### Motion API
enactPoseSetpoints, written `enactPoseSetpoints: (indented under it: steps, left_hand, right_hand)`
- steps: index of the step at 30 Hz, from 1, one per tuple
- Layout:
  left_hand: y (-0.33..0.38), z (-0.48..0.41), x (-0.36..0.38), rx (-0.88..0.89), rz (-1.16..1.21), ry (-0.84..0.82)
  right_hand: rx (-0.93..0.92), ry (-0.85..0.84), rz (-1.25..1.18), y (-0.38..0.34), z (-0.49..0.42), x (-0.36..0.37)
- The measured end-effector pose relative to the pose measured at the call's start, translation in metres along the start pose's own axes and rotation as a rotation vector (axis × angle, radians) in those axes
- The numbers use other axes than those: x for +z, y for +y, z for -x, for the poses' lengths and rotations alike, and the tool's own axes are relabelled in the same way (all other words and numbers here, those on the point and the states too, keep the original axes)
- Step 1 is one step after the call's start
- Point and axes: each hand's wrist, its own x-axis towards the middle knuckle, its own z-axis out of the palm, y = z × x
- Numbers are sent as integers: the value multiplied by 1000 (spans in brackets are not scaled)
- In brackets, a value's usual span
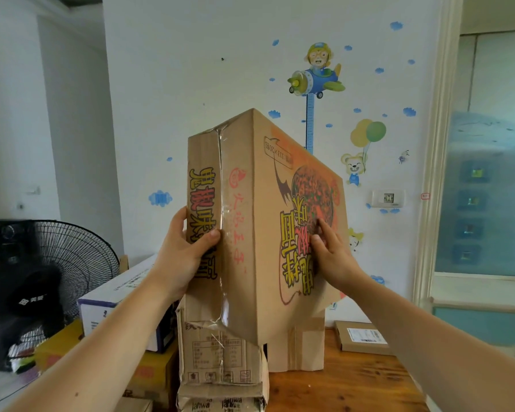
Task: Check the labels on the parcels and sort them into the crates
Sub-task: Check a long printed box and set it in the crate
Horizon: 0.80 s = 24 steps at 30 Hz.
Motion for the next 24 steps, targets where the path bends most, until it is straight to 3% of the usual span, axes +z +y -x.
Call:
enactPoseSetpoints:
  steps: [5, 16, 21, 24]
  left_hand:
    - [0, 2, -6, -3, 26, -6]
    - [8, 1, -30, -79, 87, -24]
    - [10, 5, -41, -84, 93, -100]
    - [8, 2, -45, -62, 53, -58]
  right_hand:
    - [137, -4, -83, 23, -2, -3]
    - [287, 17, -19, 58, -1, -29]
    - [423, 58, -130, 66, 3, -37]
    - [437, 125, -194, 71, 6, -38]
